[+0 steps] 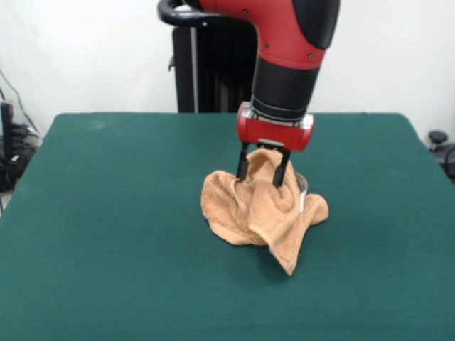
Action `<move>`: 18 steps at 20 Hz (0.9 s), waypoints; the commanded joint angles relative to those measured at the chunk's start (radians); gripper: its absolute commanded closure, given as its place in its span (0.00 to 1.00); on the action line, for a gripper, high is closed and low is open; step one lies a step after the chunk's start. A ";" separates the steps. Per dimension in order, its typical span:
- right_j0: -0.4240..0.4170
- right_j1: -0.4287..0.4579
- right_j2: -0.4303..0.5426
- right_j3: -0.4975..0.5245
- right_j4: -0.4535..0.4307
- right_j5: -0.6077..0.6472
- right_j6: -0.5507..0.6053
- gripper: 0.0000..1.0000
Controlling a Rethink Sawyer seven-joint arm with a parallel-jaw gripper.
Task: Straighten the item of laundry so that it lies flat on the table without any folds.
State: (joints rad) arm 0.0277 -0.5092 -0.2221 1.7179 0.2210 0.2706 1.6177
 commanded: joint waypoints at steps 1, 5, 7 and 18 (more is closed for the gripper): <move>0.044 -0.070 0.039 -0.015 0.089 0.086 0.284 0.00; 0.056 -0.053 0.027 -0.026 0.102 0.077 0.283 0.00; 0.055 -0.035 0.028 -0.034 0.110 0.058 0.279 0.00; 0.039 0.120 0.064 -0.074 0.161 -0.126 0.284 0.00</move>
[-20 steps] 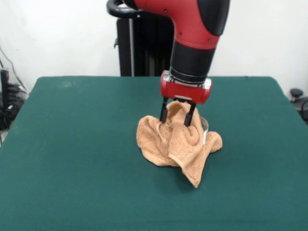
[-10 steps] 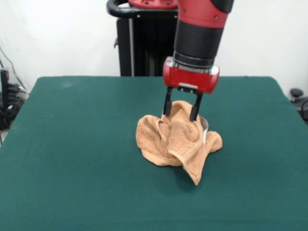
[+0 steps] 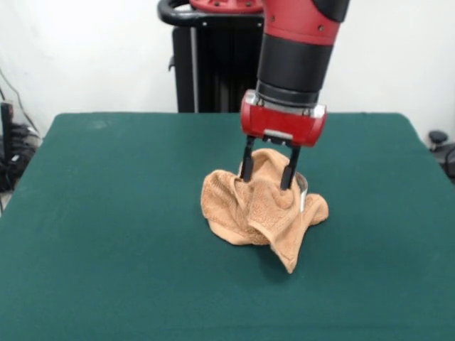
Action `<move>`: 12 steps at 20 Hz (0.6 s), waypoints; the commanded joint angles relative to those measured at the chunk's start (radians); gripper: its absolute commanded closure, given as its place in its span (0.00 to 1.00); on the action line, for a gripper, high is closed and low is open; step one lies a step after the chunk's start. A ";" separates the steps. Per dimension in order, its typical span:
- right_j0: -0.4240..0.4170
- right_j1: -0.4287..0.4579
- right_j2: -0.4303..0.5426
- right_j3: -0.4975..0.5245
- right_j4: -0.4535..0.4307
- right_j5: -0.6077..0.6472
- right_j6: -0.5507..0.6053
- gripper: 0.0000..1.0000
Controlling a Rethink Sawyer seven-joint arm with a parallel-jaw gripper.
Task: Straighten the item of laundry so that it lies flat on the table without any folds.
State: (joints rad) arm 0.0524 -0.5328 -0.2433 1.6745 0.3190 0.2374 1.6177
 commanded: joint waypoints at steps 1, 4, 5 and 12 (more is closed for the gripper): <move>0.016 0.159 0.084 -0.038 0.069 -0.104 0.286 0.00; 0.015 0.188 0.092 -0.042 0.084 -0.131 0.286 0.00; 0.015 0.194 0.096 -0.042 0.089 -0.143 0.286 0.00; 0.009 0.209 0.125 -0.021 0.113 -0.183 0.283 0.00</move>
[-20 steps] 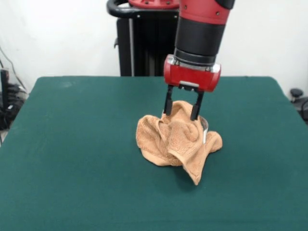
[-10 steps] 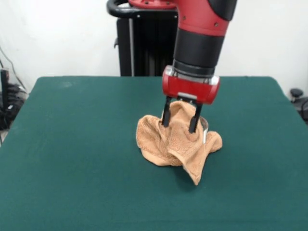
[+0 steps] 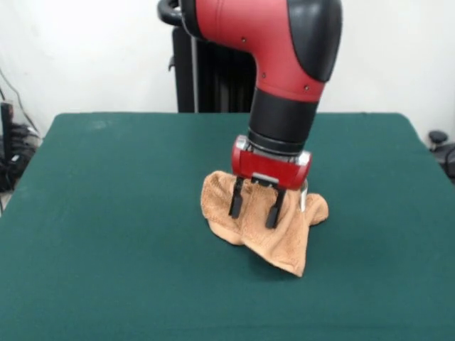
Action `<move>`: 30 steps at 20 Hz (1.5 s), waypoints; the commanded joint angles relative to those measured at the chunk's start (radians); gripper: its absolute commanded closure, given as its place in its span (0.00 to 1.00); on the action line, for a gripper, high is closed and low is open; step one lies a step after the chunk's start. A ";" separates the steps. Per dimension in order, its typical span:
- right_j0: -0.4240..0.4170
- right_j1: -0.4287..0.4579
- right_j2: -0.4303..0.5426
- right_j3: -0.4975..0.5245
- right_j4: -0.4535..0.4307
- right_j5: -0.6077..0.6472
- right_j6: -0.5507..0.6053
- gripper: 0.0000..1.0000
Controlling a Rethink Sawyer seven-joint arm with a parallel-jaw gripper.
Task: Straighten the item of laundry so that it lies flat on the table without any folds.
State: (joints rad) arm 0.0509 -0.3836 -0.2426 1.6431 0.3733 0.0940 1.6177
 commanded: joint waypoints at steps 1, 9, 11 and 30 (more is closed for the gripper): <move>0.014 0.059 0.122 0.012 0.062 -0.040 0.282 0.00; 0.063 0.066 0.052 -0.013 0.073 0.039 0.247 0.00; 0.064 0.057 0.045 -0.011 0.080 0.048 0.251 0.00; 0.079 0.000 0.029 0.046 0.066 0.047 0.238 1.00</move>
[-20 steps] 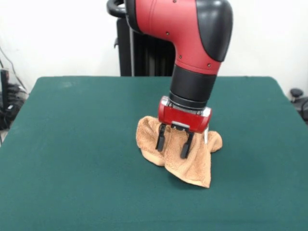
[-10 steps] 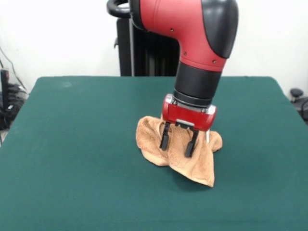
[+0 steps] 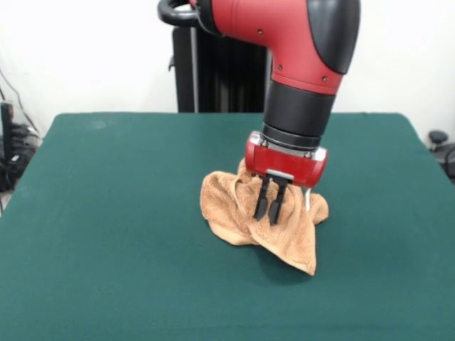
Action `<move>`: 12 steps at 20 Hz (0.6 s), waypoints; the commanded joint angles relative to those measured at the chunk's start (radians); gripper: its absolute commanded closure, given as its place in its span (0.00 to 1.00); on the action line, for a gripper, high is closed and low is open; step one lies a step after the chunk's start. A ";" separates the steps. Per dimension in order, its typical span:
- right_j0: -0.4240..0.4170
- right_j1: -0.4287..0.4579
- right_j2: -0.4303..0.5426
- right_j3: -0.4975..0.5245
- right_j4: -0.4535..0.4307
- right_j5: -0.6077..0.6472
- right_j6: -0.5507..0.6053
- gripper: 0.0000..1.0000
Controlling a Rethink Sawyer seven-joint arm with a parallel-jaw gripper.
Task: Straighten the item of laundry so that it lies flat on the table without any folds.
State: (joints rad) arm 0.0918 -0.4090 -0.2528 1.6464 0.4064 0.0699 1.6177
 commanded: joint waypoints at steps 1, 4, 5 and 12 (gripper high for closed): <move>0.037 0.024 0.042 0.045 0.035 0.071 0.241 1.00; 0.038 0.020 0.049 0.058 0.052 0.081 0.262 1.00; 0.039 0.017 0.052 0.065 0.062 0.079 0.275 1.00; 0.046 0.017 0.043 0.064 0.064 0.064 0.268 1.00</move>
State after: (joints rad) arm 0.0945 -0.4094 -0.2528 1.6476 0.4195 0.0697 1.6177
